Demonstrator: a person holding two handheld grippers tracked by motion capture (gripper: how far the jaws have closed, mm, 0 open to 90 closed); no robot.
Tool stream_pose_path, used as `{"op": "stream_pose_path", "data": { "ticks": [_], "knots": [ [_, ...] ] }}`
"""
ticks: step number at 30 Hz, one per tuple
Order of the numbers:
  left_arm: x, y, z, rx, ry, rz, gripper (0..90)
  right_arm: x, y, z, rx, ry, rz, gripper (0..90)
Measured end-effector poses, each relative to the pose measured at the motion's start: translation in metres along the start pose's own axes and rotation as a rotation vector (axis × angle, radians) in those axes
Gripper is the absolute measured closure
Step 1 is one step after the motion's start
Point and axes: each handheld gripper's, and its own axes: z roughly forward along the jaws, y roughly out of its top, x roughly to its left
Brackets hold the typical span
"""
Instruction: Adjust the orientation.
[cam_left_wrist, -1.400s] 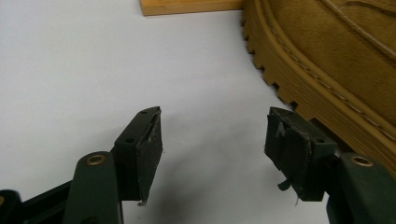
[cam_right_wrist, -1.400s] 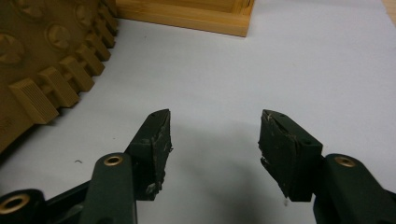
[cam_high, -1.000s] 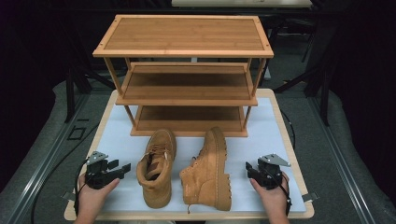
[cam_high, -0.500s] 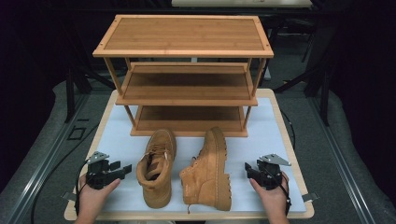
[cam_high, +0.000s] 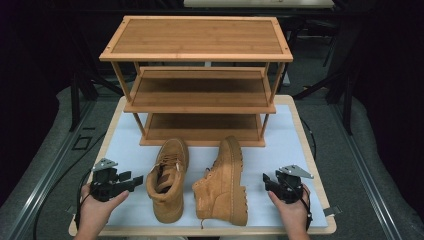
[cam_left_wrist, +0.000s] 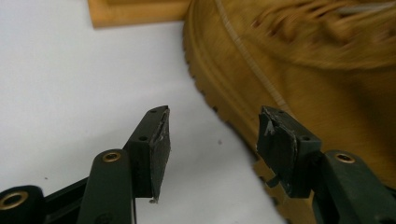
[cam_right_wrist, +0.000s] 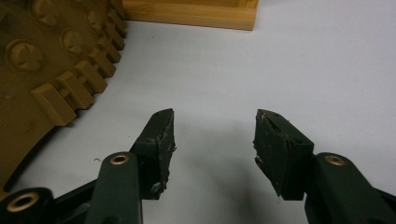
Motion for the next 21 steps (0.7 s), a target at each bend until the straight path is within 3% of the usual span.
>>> {"op": "stream_pose_path", "data": {
  "ticks": [2,7,8,14,15,21],
  "knots": [
    [-0.008,0.01,-0.013,-0.023,-0.035,0.002,44.9,0.0,0.0,0.0,-0.004,-0.007,0.002,47.1],
    [-0.024,0.021,-0.028,-0.057,-0.053,0.032,45.4,0.0,0.0,-0.001,-0.011,-0.006,0.01,47.1],
    [-0.032,0.024,-0.033,-0.056,-0.075,0.036,45.4,-0.001,0.0,-0.001,-0.008,-0.007,0.012,47.2],
    [-0.043,0.026,-0.036,-0.071,-0.064,0.059,47.5,-0.001,0.0,-0.001,-0.009,-0.007,0.025,47.2],
    [-0.043,0.028,-0.038,-0.075,-0.094,0.045,47.4,-0.001,0.0,-0.001,-0.01,-0.006,0.025,47.1],
    [-0.051,0.029,-0.037,-0.078,-0.114,0.05,47.9,-0.001,0.0,0.0,-0.007,-0.005,0.026,47.2]
  ]
}}
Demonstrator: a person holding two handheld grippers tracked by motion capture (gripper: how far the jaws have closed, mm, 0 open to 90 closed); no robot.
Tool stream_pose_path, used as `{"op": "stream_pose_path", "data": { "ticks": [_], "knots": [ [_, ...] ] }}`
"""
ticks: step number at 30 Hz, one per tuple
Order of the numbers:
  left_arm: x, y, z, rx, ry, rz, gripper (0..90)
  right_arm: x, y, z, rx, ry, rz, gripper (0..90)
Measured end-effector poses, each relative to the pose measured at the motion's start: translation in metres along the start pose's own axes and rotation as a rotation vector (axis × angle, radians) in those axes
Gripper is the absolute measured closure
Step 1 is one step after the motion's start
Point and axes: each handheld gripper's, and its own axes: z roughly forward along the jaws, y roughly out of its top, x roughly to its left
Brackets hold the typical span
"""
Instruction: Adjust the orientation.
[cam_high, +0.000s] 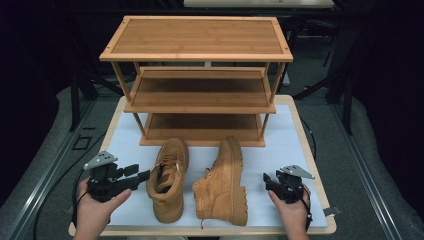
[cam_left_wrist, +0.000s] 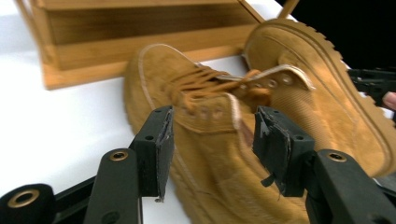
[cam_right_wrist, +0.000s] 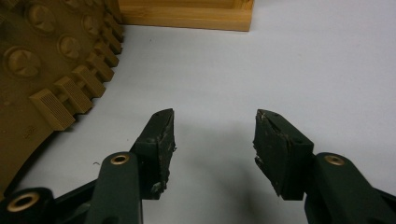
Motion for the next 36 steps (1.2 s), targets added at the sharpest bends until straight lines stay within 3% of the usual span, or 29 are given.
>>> {"op": "stream_pose_path", "data": {
  "ticks": [2,5,8,10,13,14,17,18,19,22,23,24,26,28,30,31,32,33,34,35,36],
  "knots": [
    [-0.004,-0.003,0.006,0.004,-0.002,0.006,49.1,0.0,0.0,0.0,0.0,-0.001,0.0,47.2],
    [-0.008,-0.009,0.021,0.024,0.015,0.012,57.9,0.0,-0.001,0.001,0.001,0.001,0.006,47.2],
    [-0.009,-0.01,0.024,0.017,0.019,0.015,63.6,-0.001,-0.001,0.001,0.005,0.001,0.005,47.3],
    [-0.01,-0.008,0.024,0.013,0.033,0.033,75.3,-0.002,-0.001,0.002,0.006,0.0,0.009,47.2],
    [-0.004,0.001,0.021,0.049,0.06,0.083,79.5,-0.004,-0.002,0.003,0.006,0.012,0.026,47.4],
    [-0.004,0.001,0.021,0.049,0.06,0.083,80.2,-0.004,-0.002,0.003,0.006,0.012,0.026,47.4],
    [0.02,0.01,0.016,0.069,0.093,0.096,81.0,-0.007,-0.002,0.001,0.01,0.028,0.042,47.5],
    [0.02,0.01,0.016,0.069,0.093,0.096,81.1,-0.007,-0.002,0.001,0.01,0.028,0.042,47.5],
    [0.032,0.015,0.014,0.085,0.106,0.102,81.1,-0.007,-0.002,0.002,0.004,0.014,0.047,47.5],
    [0.042,0.018,0.013,0.106,0.092,0.09,80.7,-0.008,-0.003,0.002,0.008,0.016,0.053,47.5],
    [0.046,0.021,0.013,0.131,0.059,0.072,79.9,-0.007,-0.003,0.002,0.012,0.015,0.054,47.5],
    [0.046,0.021,0.013,0.131,0.059,0.072,78.8,-0.007,-0.003,0.002,0.012,0.016,0.054,47.5],
    [0.043,0.029,0.014,0.206,0.068,0.093,75.0,-0.007,-0.003,0.003,0.014,0.018,0.056,47.5],
    [0.042,0.033,0.013,0.232,0.073,0.096,70.7,-0.007,-0.003,0.003,0.008,0.021,0.058,47.6],
    [0.041,0.042,0.012,0.291,0.069,0.09,68.1,-0.007,-0.003,0.003,0.01,0.025,0.06,47.5],
    [0.042,0.05,0.012,0.38,0.075,0.078,65.0,-0.007,-0.003,0.003,0.014,0.022,0.062,47.5],
    [0.043,0.053,0.014,0.437,0.086,0.079,65.0,-0.007,-0.003,0.003,0.015,0.023,0.061,47.5],
    [0.043,0.055,0.017,0.479,0.09,0.071,64.5,-0.007,-0.003,0.004,0.016,0.024,0.061,47.5],
    [0.043,0.055,0.017,0.479,0.09,0.071,63.3,-0.007,-0.003,0.004,0.016,0.024,0.061,47.5],
    [0.045,0.057,0.022,0.562,0.085,0.021,62.3,-0.007,-0.003,0.004,0.019,0.026,0.062,47.4],
    [0.045,0.057,0.022,0.562,0.085,0.021,62.2,-0.007,-0.003,0.004,0.019,0.026,0.062,47.4]
  ]
}}
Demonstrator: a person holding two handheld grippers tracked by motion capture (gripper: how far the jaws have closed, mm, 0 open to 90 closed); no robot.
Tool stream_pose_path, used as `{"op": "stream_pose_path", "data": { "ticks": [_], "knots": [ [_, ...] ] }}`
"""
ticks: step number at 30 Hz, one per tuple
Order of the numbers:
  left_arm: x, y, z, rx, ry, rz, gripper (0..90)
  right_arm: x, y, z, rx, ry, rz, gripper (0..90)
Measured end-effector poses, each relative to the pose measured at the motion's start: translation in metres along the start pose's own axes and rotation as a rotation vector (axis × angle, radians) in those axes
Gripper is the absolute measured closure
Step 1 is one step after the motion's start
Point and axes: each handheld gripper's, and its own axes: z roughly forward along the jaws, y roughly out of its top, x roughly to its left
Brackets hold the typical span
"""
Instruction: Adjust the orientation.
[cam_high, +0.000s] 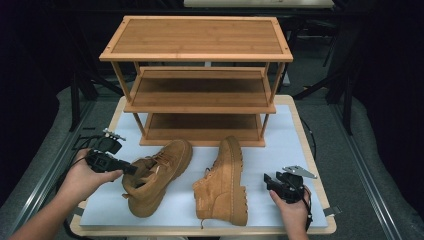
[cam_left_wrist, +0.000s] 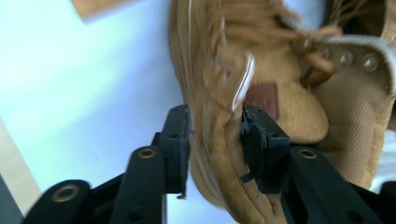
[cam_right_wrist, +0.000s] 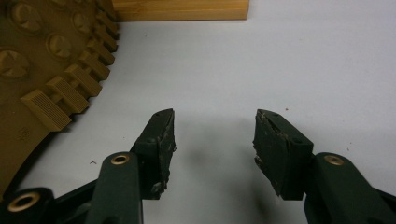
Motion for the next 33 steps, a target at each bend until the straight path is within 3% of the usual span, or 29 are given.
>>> {"op": "stream_pose_path", "data": {
  "ticks": [1,3,4,5,8,11,14,20,22,23,28,29,30,33],
  "knots": [
    [0.002,0.003,0.005,0.066,-0.01,-0.034,62.1,0.0,0.0,0.0,0.003,0.0,0.001,47.4],
    [0.003,0.006,0.009,0.117,-0.03,-0.085,62.1,-0.001,0.0,0.0,0.005,0.002,0.002,47.3],
    [0.003,0.006,0.009,0.117,-0.03,-0.085,62.2,-0.001,0.0,0.0,0.005,0.002,0.002,47.3],
    [0.004,0.008,0.012,0.165,-0.039,-0.115,62.3,-0.001,0.0,0.001,0.008,0.011,0.003,47.3],
    [0.004,0.01,0.016,0.198,-0.045,-0.12,64.2,-0.001,0.0,0.001,0.008,0.004,0.006,47.2],
    [-0.001,0.012,0.021,0.238,-0.033,-0.092,66.6,-0.002,-0.001,0.002,0.0,0.015,0.01,47.2],
    [0.0,0.013,0.022,0.248,-0.03,-0.088,68.9,-0.002,-0.001,0.002,0.013,0.011,0.009,47.2],
    [0.007,0.015,0.024,0.266,-0.096,-0.079,74.0,-0.001,-0.001,0.003,0.021,0.016,0.01,47.2],
    [0.01,0.014,0.024,0.259,-0.117,-0.093,74.9,-0.002,-0.001,0.002,0.019,0.014,0.012,47.2],
    [0.014,0.014,0.024,0.258,-0.152,-0.114,75.2,-0.002,-0.001,0.003,0.02,0.014,0.014,47.2],
    [0.019,0.012,0.025,0.259,-0.207,-0.153,76.0,-0.004,-0.001,0.003,0.022,0.018,0.02,47.2],
    [0.018,0.011,0.025,0.244,-0.238,-0.209,76.2,-0.004,-0.001,0.003,0.021,0.019,0.026,47.2],
    [0.018,0.011,0.025,0.244,-0.238,-0.209,76.3,-0.004,-0.001,0.003,0.021,0.019,0.026,47.2],
    [0.019,0.007,0.024,0.202,-0.344,-0.294,76.6,-0.006,-0.001,0.002,0.018,0.019,0.03,47.2]
  ]
}}
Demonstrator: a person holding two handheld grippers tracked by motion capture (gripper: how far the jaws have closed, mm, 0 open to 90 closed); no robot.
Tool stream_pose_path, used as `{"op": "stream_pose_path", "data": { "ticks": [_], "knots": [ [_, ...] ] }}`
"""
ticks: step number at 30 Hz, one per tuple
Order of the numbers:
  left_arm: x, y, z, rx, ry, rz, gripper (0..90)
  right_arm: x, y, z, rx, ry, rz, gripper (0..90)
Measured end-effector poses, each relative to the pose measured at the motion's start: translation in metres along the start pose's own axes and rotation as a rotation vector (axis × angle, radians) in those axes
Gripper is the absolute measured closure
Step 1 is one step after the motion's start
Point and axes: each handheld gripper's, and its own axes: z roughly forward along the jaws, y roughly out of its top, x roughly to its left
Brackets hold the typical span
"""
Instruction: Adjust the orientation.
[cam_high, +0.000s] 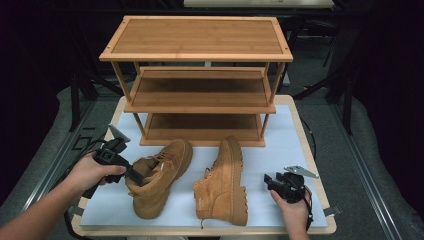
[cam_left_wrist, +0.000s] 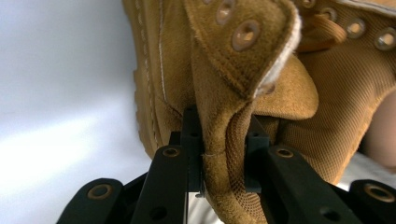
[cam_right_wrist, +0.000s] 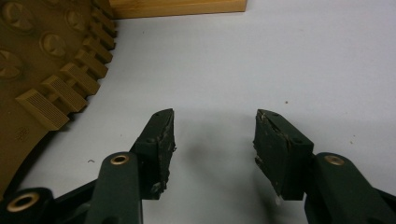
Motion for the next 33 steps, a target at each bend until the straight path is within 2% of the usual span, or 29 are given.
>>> {"op": "stream_pose_path", "data": {
  "ticks": [1,2,4,6,13,16,17,18,19,20,23,25,29,33],
  "knots": [
    [0.0,0.0,0.0,0.0,0.0,0.0,76.7,0.0,0.0,0.0,0.0,-0.001,0.004,47.2],
    [0.002,-0.001,0.0,-0.006,-0.037,-0.006,76.7,0.0,0.0,0.0,0.0,-0.001,0.004,47.2],
    [0.004,-0.004,-0.001,-0.03,-0.108,-0.055,76.9,-0.002,0.0,0.0,-0.001,0.006,0.012,47.2],
    [0.003,-0.006,-0.005,-0.038,-0.151,-0.059,77.2,-0.002,0.0,0.0,-0.004,-0.004,0.021,47.2],
    [0.0,-0.012,-0.019,-0.065,-0.16,-0.061,77.4,-0.003,0.0,0.0,-0.01,0.01,0.028,47.2],
    [-0.004,-0.017,-0.033,-0.078,-0.164,-0.059,77.4,-0.004,0.0,-0.001,-0.011,0.009,0.035,47.2],
    [-0.004,-0.017,-0.033,-0.078,-0.164,-0.059,77.4,-0.004,0.0,-0.001,-0.011,0.009,0.035,47.2],
    [-0.007,-0.02,-0.045,-0.084,-0.162,-0.055,77.4,-0.004,0.0,-0.001,-0.013,0.01,0.04,47.2],
    [-0.007,-0.02,-0.045,-0.084,-0.162,-0.055,77.4,-0.004,0.0,-0.001,-0.013,0.01,0.04,47.2],
    [-0.01,-0.024,-0.054,-0.097,-0.156,-0.048,77.4,-0.005,0.0,-0.001,-0.016,0.013,0.044,47.2],
    [-0.014,-0.027,-0.064,-0.113,-0.158,-0.049,77.5,-0.005,0.0,-0.001,-0.017,0.015,0.047,47.3],
    [-0.02,-0.033,-0.078,-0.124,-0.154,-0.043,77.4,-0.006,0.0,-0.001,-0.016,0.013,0.052,47.2],
    [-0.025,-0.04,-0.091,-0.142,-0.154,-0.039,77.5,-0.006,-0.001,0.0,-0.029,0.014,0.061,47.3],
    [-0.027,-0.046,-0.103,-0.149,-0.172,-0.041,77.9,-0.007,-0.001,-0.001,-0.017,0.01,0.062,47.3]
  ]
}}
